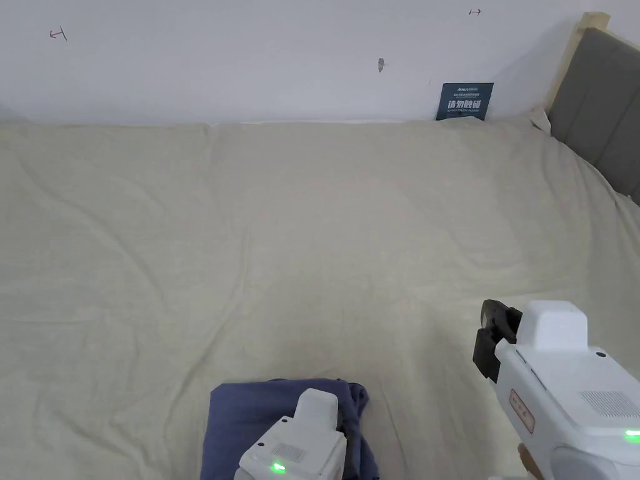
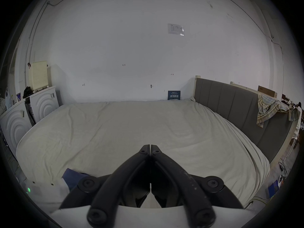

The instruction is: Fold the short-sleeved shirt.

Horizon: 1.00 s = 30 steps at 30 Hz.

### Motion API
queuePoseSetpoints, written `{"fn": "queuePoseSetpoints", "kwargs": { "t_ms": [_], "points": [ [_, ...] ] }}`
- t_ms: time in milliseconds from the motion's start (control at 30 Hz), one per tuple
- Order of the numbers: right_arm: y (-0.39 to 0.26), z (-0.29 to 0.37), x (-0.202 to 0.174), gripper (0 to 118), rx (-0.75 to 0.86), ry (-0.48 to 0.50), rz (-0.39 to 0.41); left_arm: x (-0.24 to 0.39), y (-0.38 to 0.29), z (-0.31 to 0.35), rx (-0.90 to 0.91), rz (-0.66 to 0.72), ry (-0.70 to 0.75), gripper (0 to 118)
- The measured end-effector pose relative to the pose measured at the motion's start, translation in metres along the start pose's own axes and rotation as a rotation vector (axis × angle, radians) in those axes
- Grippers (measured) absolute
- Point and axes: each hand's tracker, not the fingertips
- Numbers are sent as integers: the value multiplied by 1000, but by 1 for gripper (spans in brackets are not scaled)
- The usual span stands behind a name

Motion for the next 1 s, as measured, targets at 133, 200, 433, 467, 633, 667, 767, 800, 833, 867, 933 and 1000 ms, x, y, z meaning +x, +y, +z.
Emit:
{"fn": "queuePoseSetpoints", "kwargs": {
  "t_ms": [133, 200, 433, 467, 633, 667, 767, 800, 833, 867, 933, 1000],
  "points": [
    [9, 12, -10, 2, 41, 23, 12, -16, 42, 47, 134, 12, 15, 0],
    [14, 19, -16, 2, 68, 34, 18, -27, 62, 72, 206, 8, 38, 0],
    [32, 37, -38, 2, 152, 52, 42, -79, 110, 143, 398, -2, 177, 0],
    [35, 39, -40, 2, 164, 54, 46, -87, 114, 152, 421, -7, 210, 0],
    [44, 46, -52, 2, 221, 55, 60, -125, 122, 179, 489, -6, 329, 0],
    [46, 47, -54, 2, 230, 58, 62, -133, 123, 184, 497, 0, 357, 0],
    [49, 49, -59, 2, 255, 60, 66, -151, 121, 196, 511, -4, 416, 0],
    [49, 50, -60, 2, 264, 60, 66, -155, 120, 200, 511, -1, 424, 0],
    [50, 50, -61, 2, 270, 59, 65, -160, 119, 205, 516, 14, 432, 0],
    [51, 50, -62, 2, 273, 58, 67, -164, 118, 209, 527, 25, 442, 0],
    [51, 51, -62, 2, 280, 64, 67, -169, 115, 215, 554, 40, 470, 0],
    [52, 51, -64, 2, 281, 65, 68, -173, 114, 219, 561, 40, 490, 0]
  ]
}}
